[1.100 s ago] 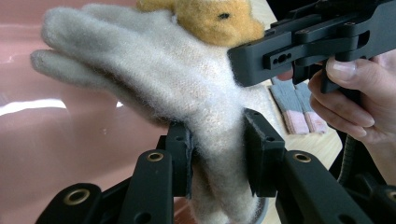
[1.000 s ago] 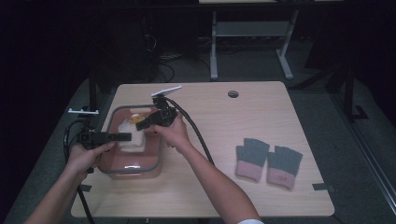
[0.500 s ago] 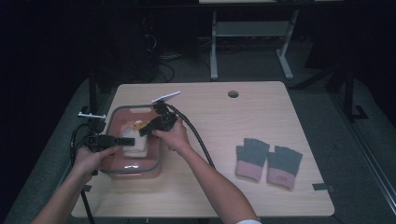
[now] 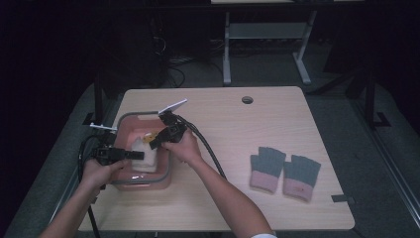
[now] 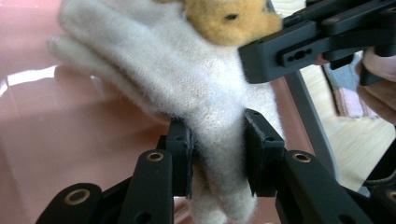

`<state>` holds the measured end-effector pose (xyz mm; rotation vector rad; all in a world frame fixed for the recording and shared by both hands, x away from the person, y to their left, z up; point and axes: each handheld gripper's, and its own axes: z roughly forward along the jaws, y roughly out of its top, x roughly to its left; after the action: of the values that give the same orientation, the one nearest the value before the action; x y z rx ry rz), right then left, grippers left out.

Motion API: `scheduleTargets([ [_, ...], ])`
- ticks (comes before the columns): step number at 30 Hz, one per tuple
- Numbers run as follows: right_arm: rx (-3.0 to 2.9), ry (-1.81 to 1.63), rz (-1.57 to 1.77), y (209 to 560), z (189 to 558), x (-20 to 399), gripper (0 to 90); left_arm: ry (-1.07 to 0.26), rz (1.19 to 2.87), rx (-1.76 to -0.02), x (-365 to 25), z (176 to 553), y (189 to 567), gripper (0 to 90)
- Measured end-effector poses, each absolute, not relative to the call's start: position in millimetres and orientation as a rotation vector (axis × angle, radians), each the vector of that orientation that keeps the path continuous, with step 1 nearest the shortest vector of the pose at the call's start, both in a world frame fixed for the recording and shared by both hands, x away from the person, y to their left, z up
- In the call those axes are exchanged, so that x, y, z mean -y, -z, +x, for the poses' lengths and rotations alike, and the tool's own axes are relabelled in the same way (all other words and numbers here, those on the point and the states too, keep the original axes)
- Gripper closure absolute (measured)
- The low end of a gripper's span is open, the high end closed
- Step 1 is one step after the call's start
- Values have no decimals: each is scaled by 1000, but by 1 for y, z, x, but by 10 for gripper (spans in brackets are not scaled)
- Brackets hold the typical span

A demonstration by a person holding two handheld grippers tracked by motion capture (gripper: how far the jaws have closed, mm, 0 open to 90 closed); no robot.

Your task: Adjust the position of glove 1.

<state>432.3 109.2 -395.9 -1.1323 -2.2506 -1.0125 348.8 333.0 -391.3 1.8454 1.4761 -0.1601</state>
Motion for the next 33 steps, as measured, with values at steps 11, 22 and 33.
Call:
scheduleTargets([
  [11,2319,976,-1147,391,431,-104,764,133,1891,-1519,-329,349,396,667],
  [22,2327,991,-1174,387,431,-95,746,110,1938,-1557,-329,349,401,656],
  [33,2310,1023,-1175,382,429,-83,750,16,1925,-1575,-337,348,381,578],
])
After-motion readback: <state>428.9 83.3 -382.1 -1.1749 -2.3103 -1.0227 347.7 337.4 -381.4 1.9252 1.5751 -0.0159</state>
